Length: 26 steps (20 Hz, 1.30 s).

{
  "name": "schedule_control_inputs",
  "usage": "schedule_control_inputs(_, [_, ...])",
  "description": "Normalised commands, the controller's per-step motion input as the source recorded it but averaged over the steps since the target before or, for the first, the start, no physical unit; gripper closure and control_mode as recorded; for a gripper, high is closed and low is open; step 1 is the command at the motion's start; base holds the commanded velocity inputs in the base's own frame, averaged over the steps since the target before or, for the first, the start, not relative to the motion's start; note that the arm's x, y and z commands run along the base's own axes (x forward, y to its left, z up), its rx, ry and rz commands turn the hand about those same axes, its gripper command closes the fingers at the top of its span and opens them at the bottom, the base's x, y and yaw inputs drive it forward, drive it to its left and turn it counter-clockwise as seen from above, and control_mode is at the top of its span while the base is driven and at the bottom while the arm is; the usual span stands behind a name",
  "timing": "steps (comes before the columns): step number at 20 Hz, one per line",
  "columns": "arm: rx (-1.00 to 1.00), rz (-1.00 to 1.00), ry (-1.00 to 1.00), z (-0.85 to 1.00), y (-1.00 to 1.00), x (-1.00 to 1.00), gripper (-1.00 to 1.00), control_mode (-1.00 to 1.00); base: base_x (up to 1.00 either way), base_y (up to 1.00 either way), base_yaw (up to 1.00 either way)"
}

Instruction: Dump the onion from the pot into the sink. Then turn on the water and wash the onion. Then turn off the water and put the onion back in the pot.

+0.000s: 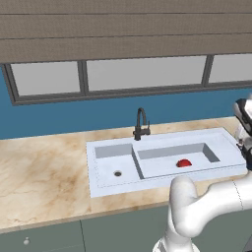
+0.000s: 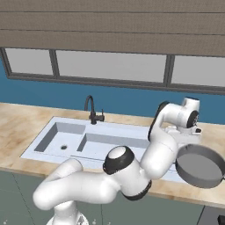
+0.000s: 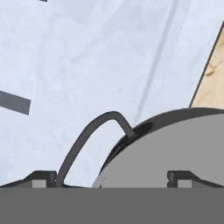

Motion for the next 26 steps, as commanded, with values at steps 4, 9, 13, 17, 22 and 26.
schedule_control_inputs(4, [0.0, -0.02, 0.0, 0.18, -0.05, -0.24, -1.0, -1.0, 0.0, 0.0, 0.0])
schedule_control_inputs(9, [0.0, 0.0, -0.06, 0.64, 0.14, -0.42, -1.0, -1.0, 0.0, 0.0, 0.0])
schedule_control_inputs(13, [0.0, 0.0, -0.2, 0.79, 0.77, -0.68, -1.0, -1.0, 0.0, 0.0, 0.0])
schedule_control_inputs(17, [-0.03, 0.0, -0.18, 0.45, 1.0, -0.81, -1.0, -1.0, 0.0, 0.0, 0.0])
schedule_control_inputs(22, [-0.1, 0.0, -0.17, 0.04, 1.0, -0.82, -1.0, -1.0, 0.0, 0.0, 0.0])
schedule_control_inputs(26, [-0.02, 0.0, -0.15, 0.13, 1.0, -0.33, -1.0, -1.0, 0.0, 0.0, 0.0])
